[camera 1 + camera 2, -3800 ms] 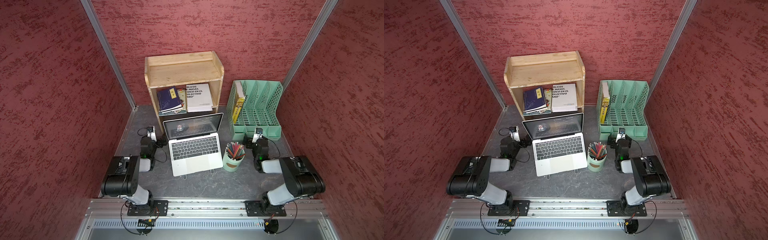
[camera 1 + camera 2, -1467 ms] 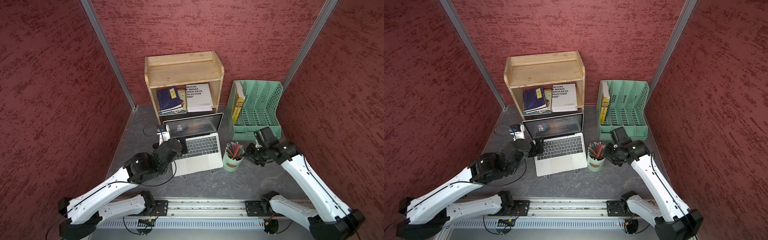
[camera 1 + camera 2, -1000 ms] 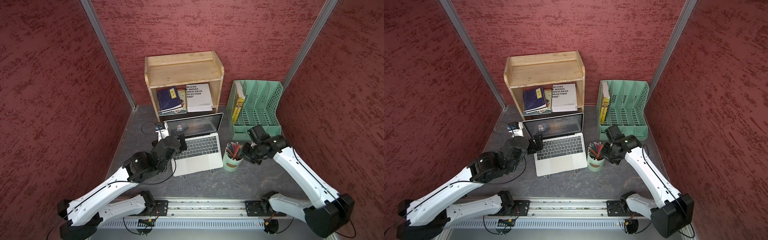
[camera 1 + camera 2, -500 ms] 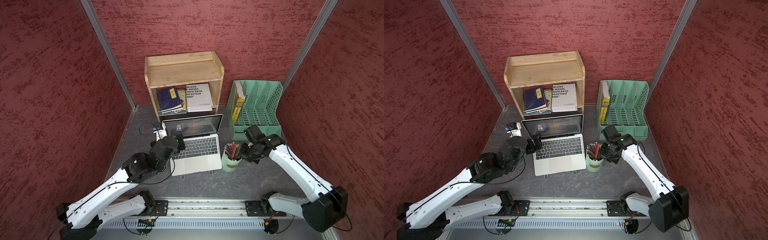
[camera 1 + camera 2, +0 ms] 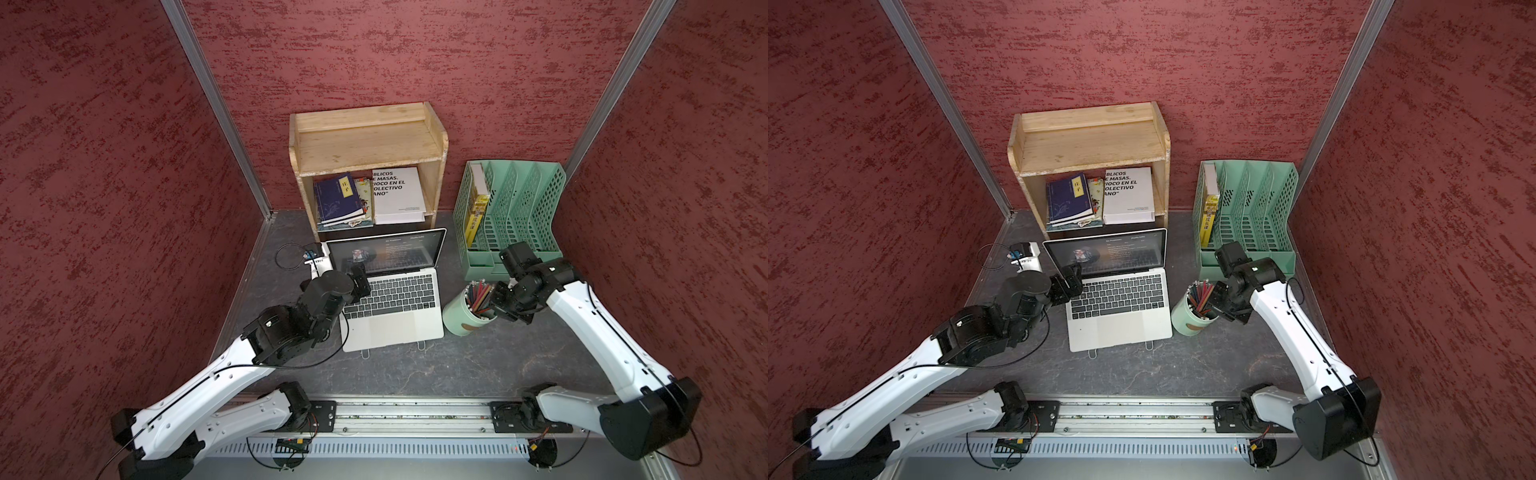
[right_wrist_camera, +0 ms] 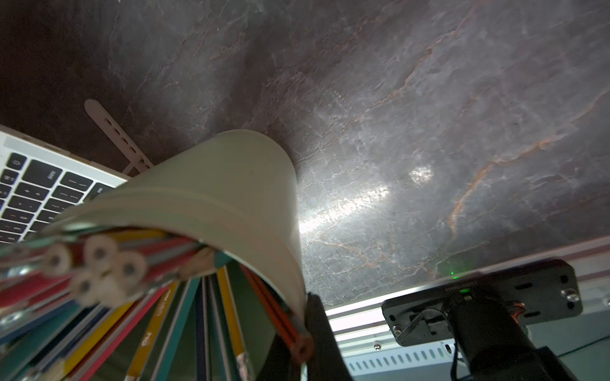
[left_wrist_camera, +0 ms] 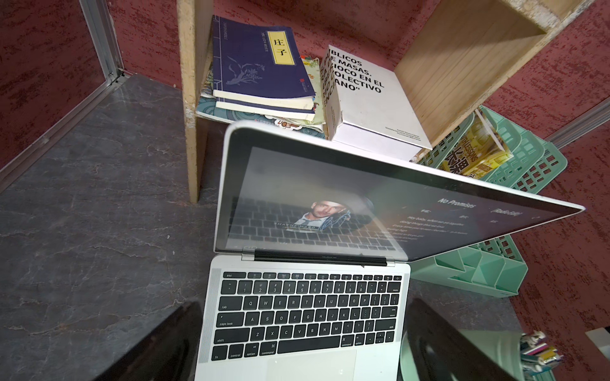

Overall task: Close the laptop lid and set it aside
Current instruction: Pick up the distractor from the center of the board, then place the distractor at the center of the board.

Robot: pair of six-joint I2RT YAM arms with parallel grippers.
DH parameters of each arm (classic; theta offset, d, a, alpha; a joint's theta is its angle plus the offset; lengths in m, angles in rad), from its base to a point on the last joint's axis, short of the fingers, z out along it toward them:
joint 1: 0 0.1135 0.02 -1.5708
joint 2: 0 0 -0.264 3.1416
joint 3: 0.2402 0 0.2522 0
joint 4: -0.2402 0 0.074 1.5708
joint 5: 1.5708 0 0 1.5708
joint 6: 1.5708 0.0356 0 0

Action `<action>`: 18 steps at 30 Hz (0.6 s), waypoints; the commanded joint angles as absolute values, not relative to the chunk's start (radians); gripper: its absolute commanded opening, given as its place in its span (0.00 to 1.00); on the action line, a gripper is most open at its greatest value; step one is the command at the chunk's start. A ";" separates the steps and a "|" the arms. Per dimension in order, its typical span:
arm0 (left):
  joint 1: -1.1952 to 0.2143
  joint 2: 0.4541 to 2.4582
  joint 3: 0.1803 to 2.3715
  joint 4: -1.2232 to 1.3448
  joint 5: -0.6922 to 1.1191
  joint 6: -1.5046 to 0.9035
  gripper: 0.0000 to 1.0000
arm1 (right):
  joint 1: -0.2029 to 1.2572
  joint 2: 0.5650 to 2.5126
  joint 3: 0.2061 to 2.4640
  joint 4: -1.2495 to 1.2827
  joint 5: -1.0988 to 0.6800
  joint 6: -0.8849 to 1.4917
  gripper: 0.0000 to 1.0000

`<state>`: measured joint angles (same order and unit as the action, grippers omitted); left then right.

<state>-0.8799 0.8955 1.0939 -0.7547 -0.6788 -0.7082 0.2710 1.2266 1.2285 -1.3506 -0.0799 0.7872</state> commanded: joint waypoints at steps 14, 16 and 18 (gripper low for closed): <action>-0.899 0.909 1.300 -0.729 -0.716 -0.498 1.00 | -0.245 1.219 1.344 -1.451 -0.021 0.521 0.00; -0.899 0.913 1.322 -0.739 -0.728 -0.489 1.00 | -0.301 1.234 1.363 -1.442 0.004 0.502 0.00; -0.897 0.922 1.348 -0.757 -0.730 -0.474 1.00 | -0.350 1.253 1.386 -1.430 0.026 0.485 0.00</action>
